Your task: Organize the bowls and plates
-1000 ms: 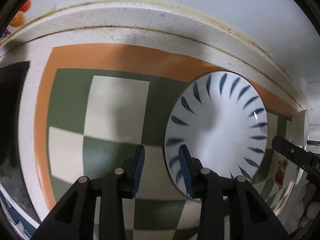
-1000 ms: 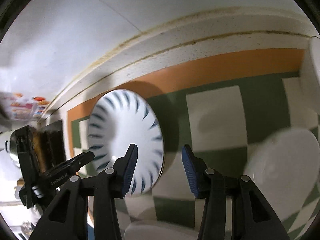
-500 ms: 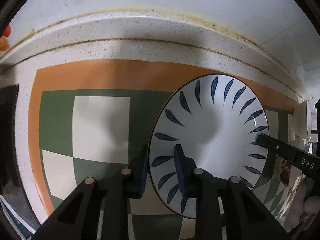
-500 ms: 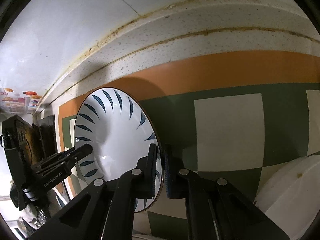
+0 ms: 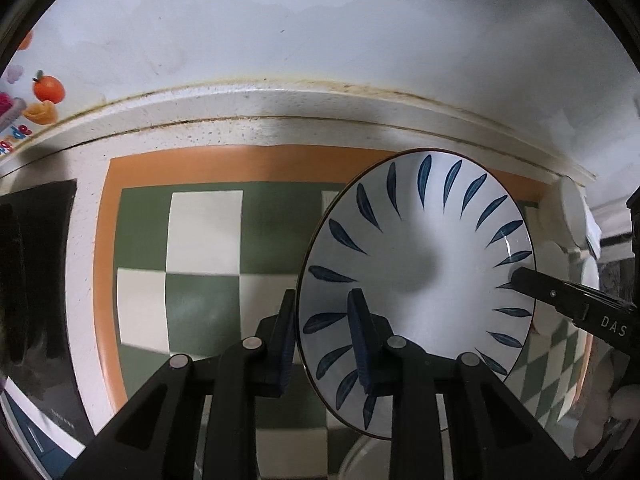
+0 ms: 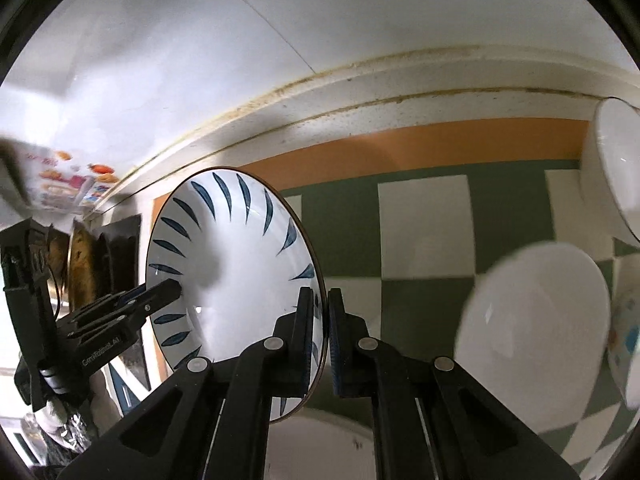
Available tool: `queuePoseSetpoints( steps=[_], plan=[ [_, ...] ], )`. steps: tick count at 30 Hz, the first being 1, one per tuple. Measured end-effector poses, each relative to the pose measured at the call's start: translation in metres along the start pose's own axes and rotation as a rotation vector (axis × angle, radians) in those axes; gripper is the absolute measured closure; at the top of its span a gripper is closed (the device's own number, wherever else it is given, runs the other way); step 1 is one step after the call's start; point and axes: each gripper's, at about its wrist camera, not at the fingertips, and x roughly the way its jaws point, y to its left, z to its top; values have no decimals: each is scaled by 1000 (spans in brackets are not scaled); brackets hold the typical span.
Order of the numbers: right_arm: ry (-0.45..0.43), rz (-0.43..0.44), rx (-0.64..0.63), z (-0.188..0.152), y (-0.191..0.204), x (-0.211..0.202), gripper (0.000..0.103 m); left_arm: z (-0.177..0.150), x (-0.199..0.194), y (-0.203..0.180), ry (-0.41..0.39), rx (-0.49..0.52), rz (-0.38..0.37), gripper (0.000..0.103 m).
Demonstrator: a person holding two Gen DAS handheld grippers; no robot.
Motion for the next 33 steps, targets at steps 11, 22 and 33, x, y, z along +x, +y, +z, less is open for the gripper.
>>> queuePoseSetpoints(
  steps=[11,22,33],
  plan=[
    [-38,27,-32,-71,-1,-65,94,-69,-40,-27,-46,33,-16,81],
    [-6,25,-37,-153,-37,-78,95,-138,-31,-45,13,47,-29,81],
    [63,9,11,-196,-73,-33,94,-164,19,-51,105,44,15,81]
  ],
)
